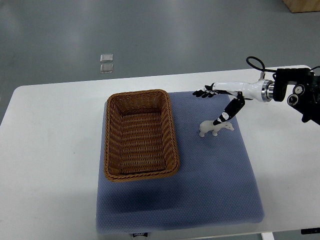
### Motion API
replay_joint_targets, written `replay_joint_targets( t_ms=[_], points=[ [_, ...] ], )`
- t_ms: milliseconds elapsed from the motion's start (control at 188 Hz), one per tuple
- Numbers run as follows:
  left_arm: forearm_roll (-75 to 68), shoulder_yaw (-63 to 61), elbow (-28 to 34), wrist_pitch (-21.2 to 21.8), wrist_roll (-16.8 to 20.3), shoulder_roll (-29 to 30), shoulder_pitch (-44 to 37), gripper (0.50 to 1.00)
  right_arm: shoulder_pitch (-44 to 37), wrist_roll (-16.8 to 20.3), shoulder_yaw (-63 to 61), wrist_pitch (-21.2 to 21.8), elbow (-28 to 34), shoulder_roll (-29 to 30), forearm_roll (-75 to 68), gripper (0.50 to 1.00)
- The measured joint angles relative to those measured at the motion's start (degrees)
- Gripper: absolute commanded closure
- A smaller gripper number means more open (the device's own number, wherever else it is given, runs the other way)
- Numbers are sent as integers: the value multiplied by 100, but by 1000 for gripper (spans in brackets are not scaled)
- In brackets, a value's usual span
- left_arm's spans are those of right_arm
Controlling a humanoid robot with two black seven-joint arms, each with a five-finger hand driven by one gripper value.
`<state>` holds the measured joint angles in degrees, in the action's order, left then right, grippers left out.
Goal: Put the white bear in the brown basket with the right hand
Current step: 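Lower the right hand down over the white bear figurine, then close the right hand fingers around the white bear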
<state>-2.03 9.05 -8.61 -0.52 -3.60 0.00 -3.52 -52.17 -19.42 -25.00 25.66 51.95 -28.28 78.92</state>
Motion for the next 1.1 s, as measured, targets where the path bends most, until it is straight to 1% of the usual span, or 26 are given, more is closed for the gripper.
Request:
replay_joint_targets(
  t_ms=[154, 340, 526, 601, 622, 659, 717, 733, 850, 872, 888, 919, 957, 983, 1031, 1100],
  points=[
    [0, 0, 0, 0, 0, 0, 0, 500, -40, -61, 346, -302, 54, -44, 219, 576],
    [0, 0, 0, 0, 0, 0, 0, 500, -42, -269, 577, -552, 80, -5, 447, 581],
    [0, 0, 0, 0, 0, 0, 0, 500, -43, -297, 789, -842, 35, 17, 549, 587],
    [0, 0, 0, 0, 0, 0, 0, 500, -43, -299, 836, -882, 13, 23, 553, 599],
    [0, 0, 0, 0, 0, 0, 0, 500, -43, -299, 851, -887, 5, 27, 554, 605],
    [0, 0, 0, 0, 0, 0, 0, 500, -43, -299, 880, -893, -15, 34, 563, 636],
    [0, 0, 0, 0, 0, 0, 0, 500, -43, -299, 928, -900, -68, 49, 579, 654],
    [0, 0, 0, 0, 0, 0, 0, 500, -43, -299, 937, -902, -81, 52, 582, 670],
    [0, 0, 0, 0, 0, 0, 0, 500, -41, -299, 972, -911, -134, 73, 595, 711],
    [0, 0, 0, 0, 0, 0, 0, 500, -41, -300, 975, -912, -136, 76, 596, 728],
    [0, 0, 0, 0, 0, 0, 0, 500, -40, -302, 976, -912, -138, 79, 596, 752],
    [0, 0, 0, 0, 0, 0, 0, 500, -40, -304, 978, -913, -141, 91, 597, 777],
    [0, 0, 0, 0, 0, 0, 0, 500, -41, -306, 981, -913, -145, 107, 598, 789],
    [0, 0, 0, 0, 0, 0, 0, 500, -44, -306, 987, -914, -147, 116, 598, 814],
    [0, 0, 0, 0, 0, 0, 0, 500, -70, -307, 1004, -914, -148, 128, 598, 824],
    [0, 0, 0, 0, 0, 0, 0, 500, -101, -308, 1017, -914, -150, 136, 598, 826]
  ],
)
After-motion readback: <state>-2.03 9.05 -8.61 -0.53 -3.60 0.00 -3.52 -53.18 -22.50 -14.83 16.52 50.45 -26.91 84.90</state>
